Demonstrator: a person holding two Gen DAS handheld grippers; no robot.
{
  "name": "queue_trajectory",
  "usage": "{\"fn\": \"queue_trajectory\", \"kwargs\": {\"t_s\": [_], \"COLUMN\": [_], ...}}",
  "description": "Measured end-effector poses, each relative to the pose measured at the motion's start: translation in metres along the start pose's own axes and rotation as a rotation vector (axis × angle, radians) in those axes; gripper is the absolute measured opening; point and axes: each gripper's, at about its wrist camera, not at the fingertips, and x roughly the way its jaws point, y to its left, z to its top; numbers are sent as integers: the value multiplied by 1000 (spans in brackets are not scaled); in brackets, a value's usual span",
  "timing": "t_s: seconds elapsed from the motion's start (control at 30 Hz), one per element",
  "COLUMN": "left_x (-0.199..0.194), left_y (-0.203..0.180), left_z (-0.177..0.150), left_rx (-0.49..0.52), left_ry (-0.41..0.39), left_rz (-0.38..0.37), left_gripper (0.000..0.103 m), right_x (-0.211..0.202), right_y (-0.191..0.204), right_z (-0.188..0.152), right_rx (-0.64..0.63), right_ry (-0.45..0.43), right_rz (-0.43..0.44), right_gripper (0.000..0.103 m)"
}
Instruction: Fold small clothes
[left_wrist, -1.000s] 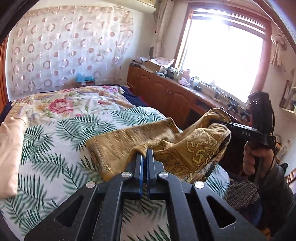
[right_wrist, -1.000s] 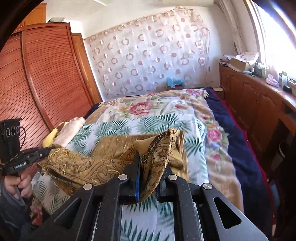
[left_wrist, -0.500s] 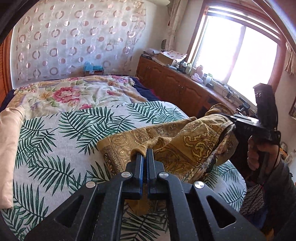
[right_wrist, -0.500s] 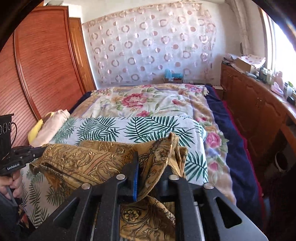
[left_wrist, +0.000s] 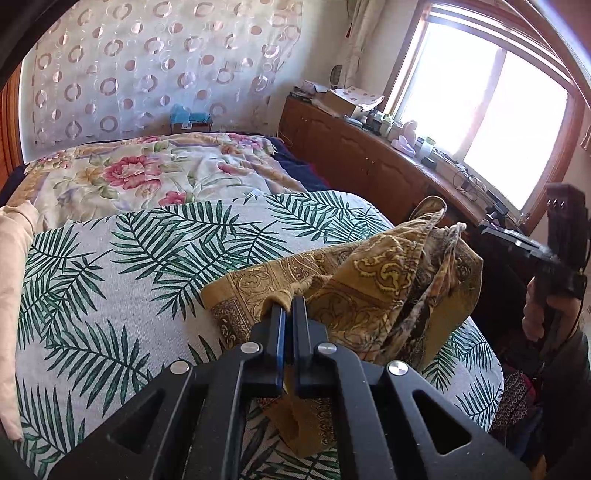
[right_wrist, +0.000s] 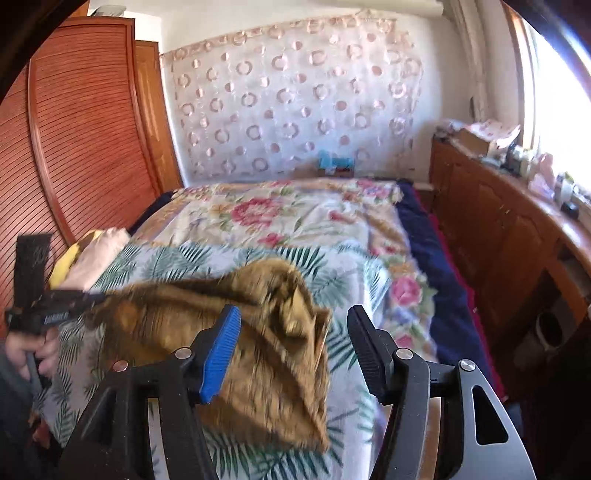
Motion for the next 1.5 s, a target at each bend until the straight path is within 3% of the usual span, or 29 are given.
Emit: {"fn": "queue_trajectory", "kwargs": {"t_s": [0.13,0.27,0.3,0.33,0.37,0.43,0.5,0.7,0.9,1.13,1.3,1.5], "left_x": [-7,-18,-21,-23,-25,-30,-34,-36,-9,27,46,54], "left_y": [0,-6,-7,-8,-9,-9,-7,2,8,11,14,26], "left_z": [7,12,12,13,12,12,12,10,7,8,0,-9], "left_rx": [3,36,42,43,45,50,48,41,24,21,38,19], "left_ry": [-11,-27,-29,-32,-35,-47,-65,-75,-25,57,110,137], "left_rz": [-25,-42,-46,-52,-64,-77,-81,-36,22,63,110,156], "left_gripper": [4,10,14,22,26,56,72,74,74,74,74,74], "right_x": [19,36,40,42,44,46,44,32,36,75,91,65], "right_y": [-10,-13,-12,-10,-10,-7,-7,-4,-7,-1,-10,-10], "right_z": [-13,-18,-17,-16,-14,-11,-7,1,16,19,40,46], "right_rx": [5,22,22,18,6,-28,-39,-34,-29,-61,-22,13], "right_ry": [100,157,176,188,189,191,173,53,-44,21,69,71], "right_rz": [4,86,114,140,142,132,129,81,-12,-56,-70,-61], "right_gripper": [62,58,50,31,20,11,8,5,4,4,3,7]}}
